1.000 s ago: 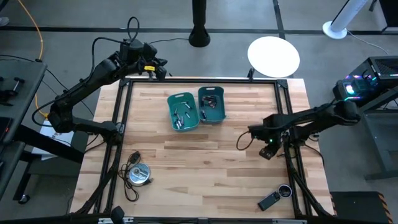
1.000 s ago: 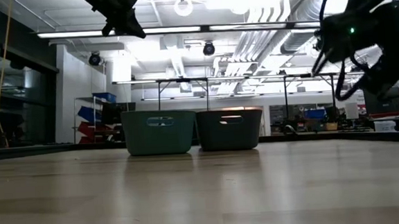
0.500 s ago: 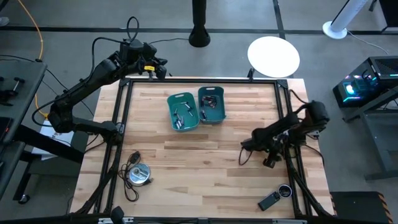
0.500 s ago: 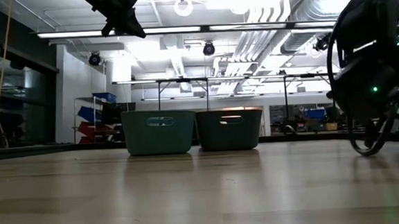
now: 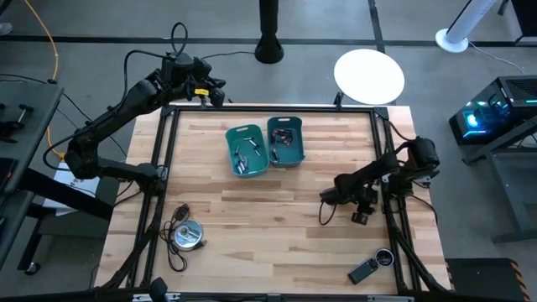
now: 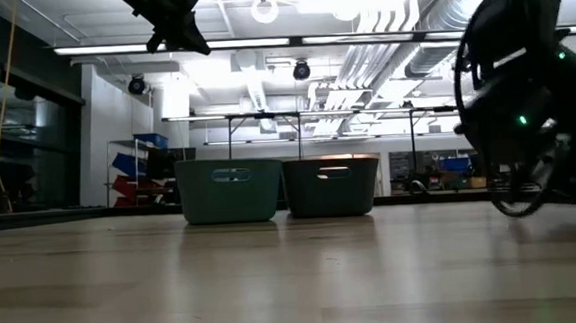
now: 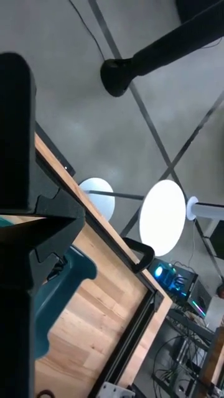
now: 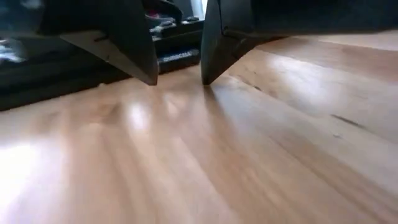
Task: Sort batteries
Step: Put the black battery into the blue bin
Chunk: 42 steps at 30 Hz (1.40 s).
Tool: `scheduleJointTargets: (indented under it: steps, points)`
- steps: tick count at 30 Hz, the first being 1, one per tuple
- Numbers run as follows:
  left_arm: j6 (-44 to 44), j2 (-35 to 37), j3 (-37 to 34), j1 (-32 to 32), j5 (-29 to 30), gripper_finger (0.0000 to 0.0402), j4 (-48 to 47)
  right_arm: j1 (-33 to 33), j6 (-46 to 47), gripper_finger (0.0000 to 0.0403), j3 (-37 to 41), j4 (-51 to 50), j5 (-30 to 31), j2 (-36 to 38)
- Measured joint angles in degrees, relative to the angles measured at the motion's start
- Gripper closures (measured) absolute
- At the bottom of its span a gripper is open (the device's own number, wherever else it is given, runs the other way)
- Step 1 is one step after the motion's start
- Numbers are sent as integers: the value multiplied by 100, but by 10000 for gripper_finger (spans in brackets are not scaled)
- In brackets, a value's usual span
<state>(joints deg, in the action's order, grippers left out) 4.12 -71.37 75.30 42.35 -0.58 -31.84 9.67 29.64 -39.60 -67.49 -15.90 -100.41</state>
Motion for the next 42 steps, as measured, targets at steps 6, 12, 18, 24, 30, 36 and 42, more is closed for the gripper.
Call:
scheduleJointTargets:
  steps: [6,12,18,24,30,36,42]
  points:
    - [-51,0,0,0,1,402,5,28,120,286,-87,-365,-152,222]
    - [-129,0,1,0,0,401,5,9,664,318,230,-218,-117,71]
    - [-140,0,-1,0,-1,402,39,-7,1021,395,301,-78,11,-187]
    - [-140,0,-1,0,-2,401,95,7,869,400,332,-36,-96,-355]
    - [-304,0,-1,0,-8,402,60,52,215,402,93,-59,-1029,-215]
    - [-332,0,1,0,-11,401,61,61,-278,402,-477,-523,-1552,-142]
    - [-527,0,1,0,-9,401,64,61,269,403,-76,-604,-1345,-150]
